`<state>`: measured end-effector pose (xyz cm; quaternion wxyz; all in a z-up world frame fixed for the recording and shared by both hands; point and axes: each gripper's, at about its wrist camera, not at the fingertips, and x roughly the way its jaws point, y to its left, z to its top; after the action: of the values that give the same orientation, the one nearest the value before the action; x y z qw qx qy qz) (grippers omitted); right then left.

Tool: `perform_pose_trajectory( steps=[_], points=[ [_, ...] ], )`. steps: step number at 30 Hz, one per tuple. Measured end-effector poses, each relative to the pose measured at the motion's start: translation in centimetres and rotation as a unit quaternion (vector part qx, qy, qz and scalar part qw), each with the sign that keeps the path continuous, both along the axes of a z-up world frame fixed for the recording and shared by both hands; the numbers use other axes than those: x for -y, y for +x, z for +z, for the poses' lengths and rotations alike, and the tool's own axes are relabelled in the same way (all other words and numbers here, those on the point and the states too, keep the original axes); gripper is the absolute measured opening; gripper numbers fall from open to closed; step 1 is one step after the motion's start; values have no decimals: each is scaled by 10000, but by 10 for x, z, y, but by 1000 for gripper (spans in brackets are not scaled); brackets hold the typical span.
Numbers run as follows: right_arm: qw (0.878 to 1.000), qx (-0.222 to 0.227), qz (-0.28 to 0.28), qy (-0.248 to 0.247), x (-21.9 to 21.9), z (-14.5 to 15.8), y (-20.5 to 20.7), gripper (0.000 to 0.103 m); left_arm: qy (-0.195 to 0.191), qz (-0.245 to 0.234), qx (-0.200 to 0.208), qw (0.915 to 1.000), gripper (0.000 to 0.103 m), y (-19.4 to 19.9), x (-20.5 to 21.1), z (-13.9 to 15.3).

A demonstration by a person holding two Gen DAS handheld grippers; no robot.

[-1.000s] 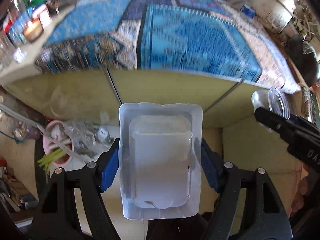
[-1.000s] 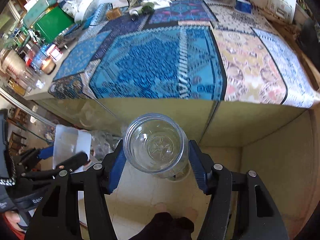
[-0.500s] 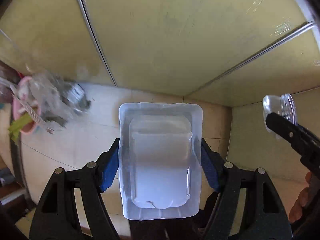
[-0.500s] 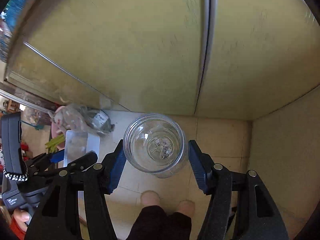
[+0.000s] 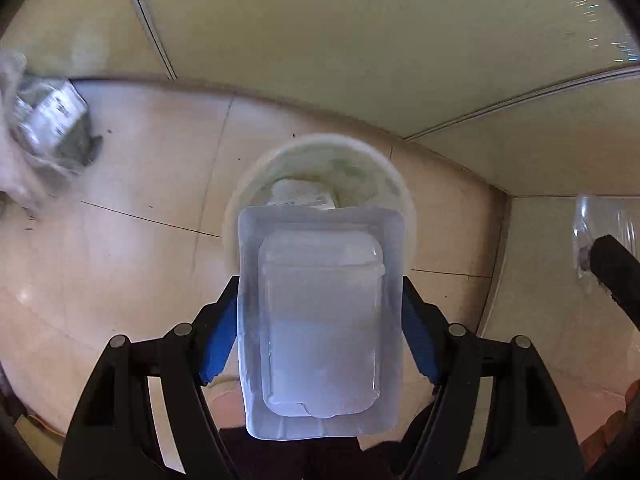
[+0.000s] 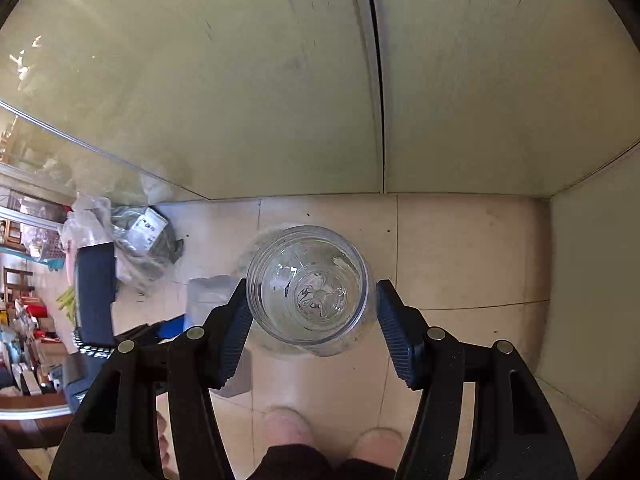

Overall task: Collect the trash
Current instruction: 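Open the left tool over the bin while the right tool releases the cup into it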

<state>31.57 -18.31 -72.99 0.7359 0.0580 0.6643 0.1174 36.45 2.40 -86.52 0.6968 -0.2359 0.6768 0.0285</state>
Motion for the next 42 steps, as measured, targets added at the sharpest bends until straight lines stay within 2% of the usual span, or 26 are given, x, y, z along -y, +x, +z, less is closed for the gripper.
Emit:
perform_pose_trajectory(
  steps=[5, 17, 21, 25, 29, 34, 38, 42],
  points=[
    [10000, -32, 45, 67, -2, -21, 0, 57, -101, 174, 116, 9997, 73, 8, 1, -32],
    [9996, -43, 163, 241, -7, -44, -5, 57, -341, 326, 301, 9984, 76, 8, -19, -51],
    [9995, -77, 144, 256, -7, -51, -5, 57, 28, 261, 309, 9992, 76, 6, -24, -47],
    [9995, -184, 156, 205, -14, -63, -5, 57, 383, 271, 457, 9979, 76, -8, -34, -31],
    [9990, -380, 191, 109, -27, -75, -3, 57, 545, 283, 514, 9968, 76, -20, -43, -16],
    [9981, -551, 214, 179, -29, -70, -4, 58, 702, 277, 614, 9953, 76, -27, -49, 8],
    [9987, -449, 248, 8, -30, -37, -8, 58, 806, 223, 668, 9943, 76, -30, -48, 47],
    [9993, -285, 216, -58, -27, 26, -8, 58, 888, 152, 748, 9931, 76, -31, -43, 110]
  ],
)
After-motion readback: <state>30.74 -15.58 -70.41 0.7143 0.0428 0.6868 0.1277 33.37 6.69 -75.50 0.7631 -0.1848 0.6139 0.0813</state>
